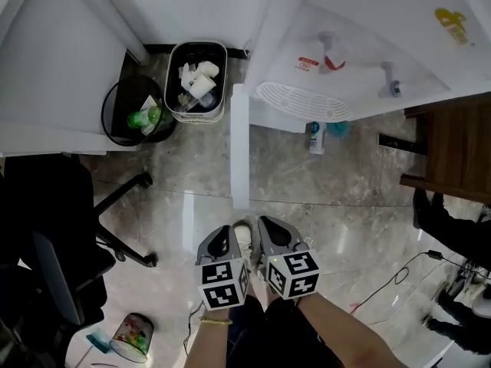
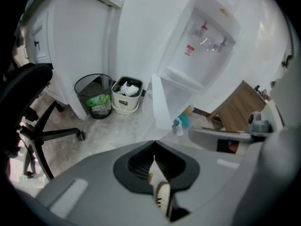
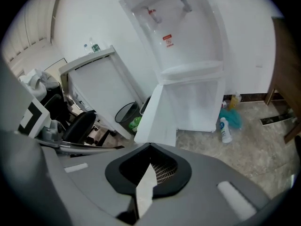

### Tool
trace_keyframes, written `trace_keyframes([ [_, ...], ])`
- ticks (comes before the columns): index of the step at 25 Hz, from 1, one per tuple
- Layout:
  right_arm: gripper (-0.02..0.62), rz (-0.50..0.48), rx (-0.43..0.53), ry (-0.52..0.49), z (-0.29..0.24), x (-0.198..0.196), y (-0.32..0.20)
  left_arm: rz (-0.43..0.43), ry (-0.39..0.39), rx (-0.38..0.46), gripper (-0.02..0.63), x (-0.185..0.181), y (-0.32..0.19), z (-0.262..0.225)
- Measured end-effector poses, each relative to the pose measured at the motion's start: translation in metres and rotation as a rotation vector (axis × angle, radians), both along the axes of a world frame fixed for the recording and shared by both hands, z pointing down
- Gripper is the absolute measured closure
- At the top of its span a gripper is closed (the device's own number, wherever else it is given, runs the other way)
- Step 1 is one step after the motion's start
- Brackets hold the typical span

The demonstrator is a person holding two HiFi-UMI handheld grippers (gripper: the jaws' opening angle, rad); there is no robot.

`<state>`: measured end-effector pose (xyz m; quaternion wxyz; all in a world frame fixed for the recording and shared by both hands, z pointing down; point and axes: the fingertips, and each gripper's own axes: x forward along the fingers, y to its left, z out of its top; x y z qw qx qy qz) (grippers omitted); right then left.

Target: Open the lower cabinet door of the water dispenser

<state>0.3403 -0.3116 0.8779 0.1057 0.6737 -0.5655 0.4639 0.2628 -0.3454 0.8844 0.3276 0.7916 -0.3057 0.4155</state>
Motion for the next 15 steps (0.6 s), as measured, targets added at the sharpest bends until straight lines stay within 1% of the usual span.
trace_keyframes([
  [6,0.597,0.085,-0.051,-0.008,-0.068,0.022,0.063,0.121,-0.008,-0.055,0.6,0.031,0.06,-0.063],
  [8,0.598,0.115,-0.058,-0.01,-0.085,0.028,0.081,0.149,-0.01,-0.071,0.6,0.038,0.075,-0.08],
  [11,0.597,0.149,-0.058,-0.006,-0.098,0.036,0.101,0.17,-0.01,-0.078,0.598,0.047,0.088,-0.096],
  [15,0.597,0.192,-0.07,-0.015,-0.098,0.043,0.119,0.197,-0.018,-0.074,0.598,0.053,0.097,-0.1],
])
